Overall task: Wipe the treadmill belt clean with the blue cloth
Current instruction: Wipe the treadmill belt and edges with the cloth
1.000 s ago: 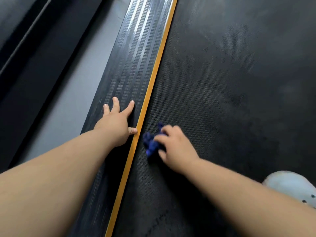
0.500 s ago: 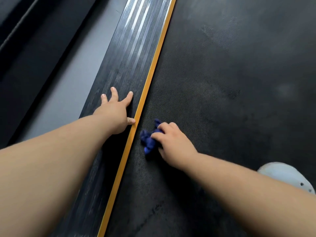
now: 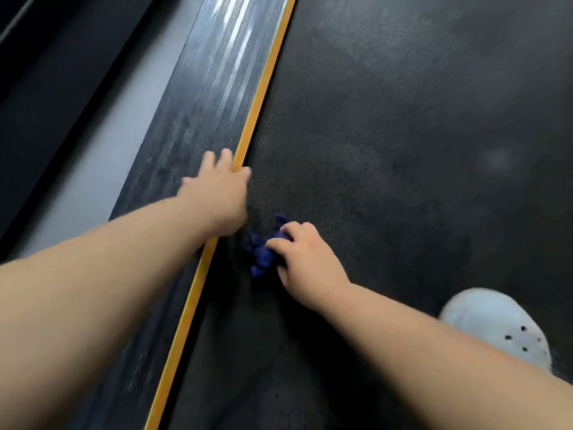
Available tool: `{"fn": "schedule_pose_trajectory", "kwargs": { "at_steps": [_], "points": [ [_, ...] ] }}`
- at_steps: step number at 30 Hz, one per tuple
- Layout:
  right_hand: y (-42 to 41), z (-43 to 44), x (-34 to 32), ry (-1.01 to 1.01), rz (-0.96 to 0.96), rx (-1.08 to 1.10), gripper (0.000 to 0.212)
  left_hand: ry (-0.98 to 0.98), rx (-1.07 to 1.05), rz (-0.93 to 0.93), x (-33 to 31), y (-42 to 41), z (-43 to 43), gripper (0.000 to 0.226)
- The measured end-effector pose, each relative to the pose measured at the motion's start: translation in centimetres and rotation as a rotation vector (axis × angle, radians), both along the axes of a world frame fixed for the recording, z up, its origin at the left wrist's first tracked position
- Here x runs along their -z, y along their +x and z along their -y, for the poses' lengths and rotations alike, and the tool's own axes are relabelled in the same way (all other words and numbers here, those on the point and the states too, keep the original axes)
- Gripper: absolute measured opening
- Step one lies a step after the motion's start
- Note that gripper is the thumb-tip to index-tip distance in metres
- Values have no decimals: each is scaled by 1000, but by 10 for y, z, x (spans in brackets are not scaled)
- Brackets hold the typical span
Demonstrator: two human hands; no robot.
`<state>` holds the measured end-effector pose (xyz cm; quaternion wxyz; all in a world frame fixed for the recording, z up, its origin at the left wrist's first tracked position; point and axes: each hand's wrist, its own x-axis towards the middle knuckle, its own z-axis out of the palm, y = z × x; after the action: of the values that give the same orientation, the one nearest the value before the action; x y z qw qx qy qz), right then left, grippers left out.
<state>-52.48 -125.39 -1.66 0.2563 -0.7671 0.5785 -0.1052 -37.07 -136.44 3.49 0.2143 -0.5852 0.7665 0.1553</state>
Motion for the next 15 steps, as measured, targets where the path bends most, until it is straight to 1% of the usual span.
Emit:
{"fn": "schedule_pose_trajectory", "kwargs": {
  "at_steps": [1, 2, 3, 4, 5, 7, 8, 9, 10, 11, 13, 15],
  "points": [
    [-9, 5, 0, -10, 8, -55, 29, -5, 58, -48, 4, -10, -3, 68],
    [-23, 17, 0, -49, -13, -61, 30, 8, 109, -75, 7, -19, -5, 74],
    [-39, 34, 1, -86, -64, -9, 31, 31, 149, -82, 10, -25, -7, 79],
    [-59, 52, 3, -123, -122, 90, 32, 64, 166, -79, 13, -29, -8, 84],
    [-84, 71, 3, -145, -186, 235, 34, 106, 158, -76, 15, -30, -7, 89],
    [-135, 101, -3, -106, -280, 578, 37, 182, 114, -61, 17, -32, -2, 99],
    [-148, 108, -7, -71, -290, 698, 37, 200, 112, -37, 17, -35, -1, 103],
    [-150, 107, -9, -44, -317, 734, 36, 207, 121, -3, 17, -38, -1, 105],
    [-140, 101, -10, -39, -320, 695, 34, 200, 128, 26, 17, -42, -2, 106],
    [-124, 88, -7, -61, -284, 607, 32, 179, 133, 45, 18, -45, -2, 107],
    [-79, 47, -2, -79, -142, 433, 29, 154, 164, 76, 19, -46, -1, 110],
    [-44, 3, 2, -26, -35, 249, 28, 166, 201, 96, 23, -42, -2, 113]
  ]
}}
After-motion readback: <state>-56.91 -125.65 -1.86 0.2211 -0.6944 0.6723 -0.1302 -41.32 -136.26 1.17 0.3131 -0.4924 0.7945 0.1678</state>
